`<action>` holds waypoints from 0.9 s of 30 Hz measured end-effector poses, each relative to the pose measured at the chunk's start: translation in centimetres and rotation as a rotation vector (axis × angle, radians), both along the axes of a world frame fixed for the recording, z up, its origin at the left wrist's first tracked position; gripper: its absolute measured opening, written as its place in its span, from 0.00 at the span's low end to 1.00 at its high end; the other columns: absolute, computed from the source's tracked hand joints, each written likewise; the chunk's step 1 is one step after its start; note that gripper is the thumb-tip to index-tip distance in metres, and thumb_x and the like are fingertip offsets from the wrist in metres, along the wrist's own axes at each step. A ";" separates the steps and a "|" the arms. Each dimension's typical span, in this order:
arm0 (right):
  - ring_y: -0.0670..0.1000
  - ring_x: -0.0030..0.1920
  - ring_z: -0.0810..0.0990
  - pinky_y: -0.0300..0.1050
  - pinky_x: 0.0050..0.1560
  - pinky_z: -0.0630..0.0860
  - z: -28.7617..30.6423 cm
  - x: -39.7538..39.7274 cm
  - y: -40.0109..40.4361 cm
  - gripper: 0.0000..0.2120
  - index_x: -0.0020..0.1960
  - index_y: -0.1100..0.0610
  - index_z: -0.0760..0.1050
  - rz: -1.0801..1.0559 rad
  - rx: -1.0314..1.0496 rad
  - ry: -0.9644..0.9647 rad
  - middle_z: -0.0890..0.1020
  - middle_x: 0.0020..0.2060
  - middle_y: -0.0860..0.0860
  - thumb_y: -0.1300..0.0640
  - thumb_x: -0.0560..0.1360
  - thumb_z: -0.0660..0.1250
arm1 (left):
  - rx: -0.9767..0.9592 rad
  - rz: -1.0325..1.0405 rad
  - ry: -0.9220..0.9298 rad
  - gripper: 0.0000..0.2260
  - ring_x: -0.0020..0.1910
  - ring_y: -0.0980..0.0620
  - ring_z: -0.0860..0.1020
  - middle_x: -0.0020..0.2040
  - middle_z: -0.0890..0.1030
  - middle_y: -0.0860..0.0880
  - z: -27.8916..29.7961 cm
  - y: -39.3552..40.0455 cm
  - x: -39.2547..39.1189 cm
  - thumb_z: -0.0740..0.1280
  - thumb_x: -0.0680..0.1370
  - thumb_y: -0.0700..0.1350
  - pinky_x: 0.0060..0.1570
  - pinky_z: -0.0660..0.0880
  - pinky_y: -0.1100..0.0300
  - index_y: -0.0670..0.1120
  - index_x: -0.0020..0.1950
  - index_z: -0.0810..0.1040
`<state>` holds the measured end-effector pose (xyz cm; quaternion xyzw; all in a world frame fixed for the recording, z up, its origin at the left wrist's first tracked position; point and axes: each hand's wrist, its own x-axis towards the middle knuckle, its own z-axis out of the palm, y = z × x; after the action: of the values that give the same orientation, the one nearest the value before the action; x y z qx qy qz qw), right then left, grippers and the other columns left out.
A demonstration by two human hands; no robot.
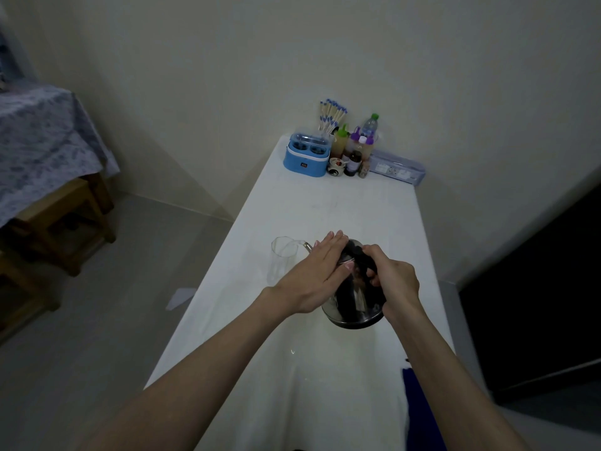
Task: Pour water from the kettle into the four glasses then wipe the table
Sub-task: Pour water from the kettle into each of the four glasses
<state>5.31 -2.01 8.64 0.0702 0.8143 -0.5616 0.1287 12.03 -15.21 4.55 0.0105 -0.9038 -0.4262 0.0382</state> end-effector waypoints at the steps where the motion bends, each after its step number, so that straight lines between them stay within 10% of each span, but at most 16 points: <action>1: 0.51 0.34 0.77 0.46 0.41 0.73 0.0 0.0 0.0 0.18 0.32 0.58 0.79 -0.001 -0.002 0.002 0.79 0.28 0.49 0.43 0.68 0.73 | 0.001 0.000 0.002 0.26 0.78 0.59 0.42 0.81 0.48 0.51 0.0 0.0 0.0 0.49 0.84 0.53 0.77 0.42 0.58 0.46 0.80 0.48; 27: 0.47 0.28 0.67 0.41 0.30 0.64 -2.0 1.5 1.3 0.10 0.36 0.53 0.74 -0.076 -0.445 -0.152 0.72 0.27 0.48 0.52 0.73 0.69 | -0.261 -0.063 0.146 0.26 0.79 0.54 0.42 0.80 0.47 0.47 1.6 1.1 -0.6 0.49 0.84 0.52 0.76 0.37 0.61 0.42 0.79 0.50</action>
<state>6.83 -0.66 6.67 0.1130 0.6552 -0.7248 0.1807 11.44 -14.16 6.12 -0.0537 -0.9463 -0.3055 0.0914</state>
